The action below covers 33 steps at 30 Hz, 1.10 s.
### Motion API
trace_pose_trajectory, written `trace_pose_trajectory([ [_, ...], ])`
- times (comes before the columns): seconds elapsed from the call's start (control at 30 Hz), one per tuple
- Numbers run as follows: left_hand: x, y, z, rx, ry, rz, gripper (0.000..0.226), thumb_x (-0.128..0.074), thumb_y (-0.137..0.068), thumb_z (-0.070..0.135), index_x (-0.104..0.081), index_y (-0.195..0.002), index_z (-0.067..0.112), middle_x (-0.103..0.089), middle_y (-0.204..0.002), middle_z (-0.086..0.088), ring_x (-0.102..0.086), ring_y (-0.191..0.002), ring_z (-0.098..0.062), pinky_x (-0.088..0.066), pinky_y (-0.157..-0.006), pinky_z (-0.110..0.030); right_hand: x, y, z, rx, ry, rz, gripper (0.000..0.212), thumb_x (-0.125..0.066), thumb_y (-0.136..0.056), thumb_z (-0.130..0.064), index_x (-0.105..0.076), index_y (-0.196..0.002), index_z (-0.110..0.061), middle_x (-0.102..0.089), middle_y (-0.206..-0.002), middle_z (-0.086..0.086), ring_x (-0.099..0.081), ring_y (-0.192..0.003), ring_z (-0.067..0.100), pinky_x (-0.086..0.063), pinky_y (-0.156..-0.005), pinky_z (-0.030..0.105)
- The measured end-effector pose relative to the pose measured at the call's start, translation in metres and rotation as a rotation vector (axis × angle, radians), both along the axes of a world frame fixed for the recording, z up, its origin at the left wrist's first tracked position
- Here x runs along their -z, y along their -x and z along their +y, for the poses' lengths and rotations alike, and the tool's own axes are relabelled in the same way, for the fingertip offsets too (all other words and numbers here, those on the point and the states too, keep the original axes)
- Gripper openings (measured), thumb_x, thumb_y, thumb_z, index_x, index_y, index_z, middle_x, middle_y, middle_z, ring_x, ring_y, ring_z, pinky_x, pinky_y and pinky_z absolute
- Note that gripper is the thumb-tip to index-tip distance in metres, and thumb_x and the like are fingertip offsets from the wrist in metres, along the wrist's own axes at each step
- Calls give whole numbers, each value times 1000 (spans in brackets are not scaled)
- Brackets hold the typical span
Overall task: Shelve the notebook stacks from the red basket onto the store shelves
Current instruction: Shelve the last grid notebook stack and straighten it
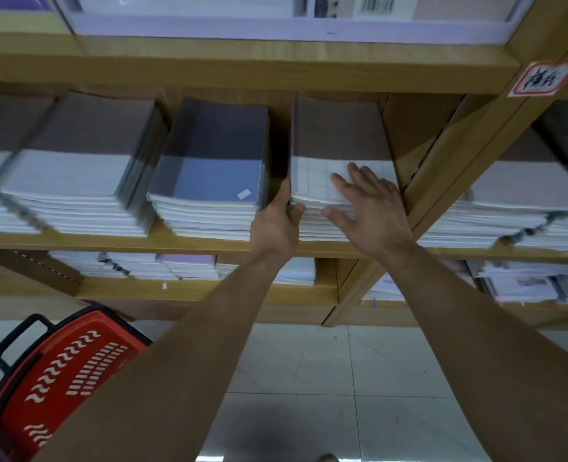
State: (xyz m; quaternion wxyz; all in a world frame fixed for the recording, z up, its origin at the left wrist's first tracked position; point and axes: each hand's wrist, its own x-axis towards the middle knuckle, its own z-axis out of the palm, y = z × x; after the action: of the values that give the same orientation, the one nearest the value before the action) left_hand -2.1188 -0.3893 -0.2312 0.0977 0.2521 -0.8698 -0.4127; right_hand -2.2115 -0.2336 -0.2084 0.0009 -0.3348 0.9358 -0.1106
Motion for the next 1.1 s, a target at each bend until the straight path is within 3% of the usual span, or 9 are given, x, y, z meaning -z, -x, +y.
trace_pose_trajectory([
  [0.13, -18, -32, -20, 16, -85, 20, 45, -55, -101, 32, -52, -145, 24, -69, -125, 6, -66, -109, -13, -50, -91, -22, -8, -20, -17, 22, 24, -24, 67, -33, -101, -64, -31, -158, -29, -20, -168, 0, -14, -155, 21, -7, -126, 45],
  [0.27, -44, -85, -68, -187, 124, 237, 21, -63, -97, 27, -70, -116, 23, -72, -104, 13, -67, -83, -6, -55, -77, -27, -33, -40, -73, -55, 163, -14, 63, -48, -100, -57, -43, -154, -23, -41, -159, 1, -36, -145, 24, -27, -118, 39],
  [0.33, -44, -100, -102, -261, 331, 218, 22, -65, -94, 29, -70, -115, 24, -69, -109, 7, -64, -93, -14, -52, -77, -30, -41, -46, -108, -119, 139, -10, 65, -48, -100, -57, -40, -155, -24, -38, -161, -1, -35, -145, 23, -27, -118, 37],
  [0.47, -27, -109, -152, -244, 614, 8, 41, -70, -89, 39, -66, -127, 25, -58, -136, -4, -50, -122, -32, -45, -98, -42, -26, -57, -152, -225, -13, -102, 69, -47, -99, -62, -32, -158, -29, -25, -167, -4, -24, -151, 21, -23, -122, 37],
  [0.67, -20, -97, -176, -232, 518, 77, 23, -70, -92, 30, -76, -114, 26, -65, -127, 6, -65, -106, -20, -53, -87, -33, -9, -58, -165, -145, -40, -65, 59, -53, -101, -48, -36, -156, -35, -26, -166, -11, -24, -151, 18, -29, -120, 35],
  [0.83, -22, -99, -191, -139, 397, 85, 23, -72, -90, 31, -77, -112, 26, -64, -129, 7, -64, -108, -15, -52, -96, -30, -11, -74, -173, -100, -34, -12, 62, -56, -97, -54, -44, -153, -29, -33, -163, -5, -30, -149, 21, -28, -120, 40],
  [0.93, -33, -111, -201, -42, 469, 120, 23, -72, -89, 33, -77, -110, 24, -67, -122, 5, -59, -111, -19, -54, -89, -37, -18, -83, -194, -134, -16, -8, 72, -54, -93, -66, -42, -154, -30, -33, -163, -5, -32, -148, 22, -24, -120, 39],
  [1.0, -42, -123, -222, -122, 551, 209, 18, -72, -88, 33, -77, -101, 21, -69, -110, 0, -59, -105, -23, -52, -80, -35, -16, -88, -215, -191, 3, -63, 74, -50, -94, -68, -36, -157, -30, -25, -167, -3, -24, -152, 21, -18, -121, 40],
  [1.1, -43, -141, -266, -261, 638, 158, 34, -71, -87, 41, -72, -113, 17, -67, -119, -5, -56, -113, -30, -49, -90, -42, -7, -87, -233, -199, 26, -87, 70, -45, -97, -65, -33, -158, -32, -22, -168, -3, -18, -154, 19, -13, -122, 40],
])
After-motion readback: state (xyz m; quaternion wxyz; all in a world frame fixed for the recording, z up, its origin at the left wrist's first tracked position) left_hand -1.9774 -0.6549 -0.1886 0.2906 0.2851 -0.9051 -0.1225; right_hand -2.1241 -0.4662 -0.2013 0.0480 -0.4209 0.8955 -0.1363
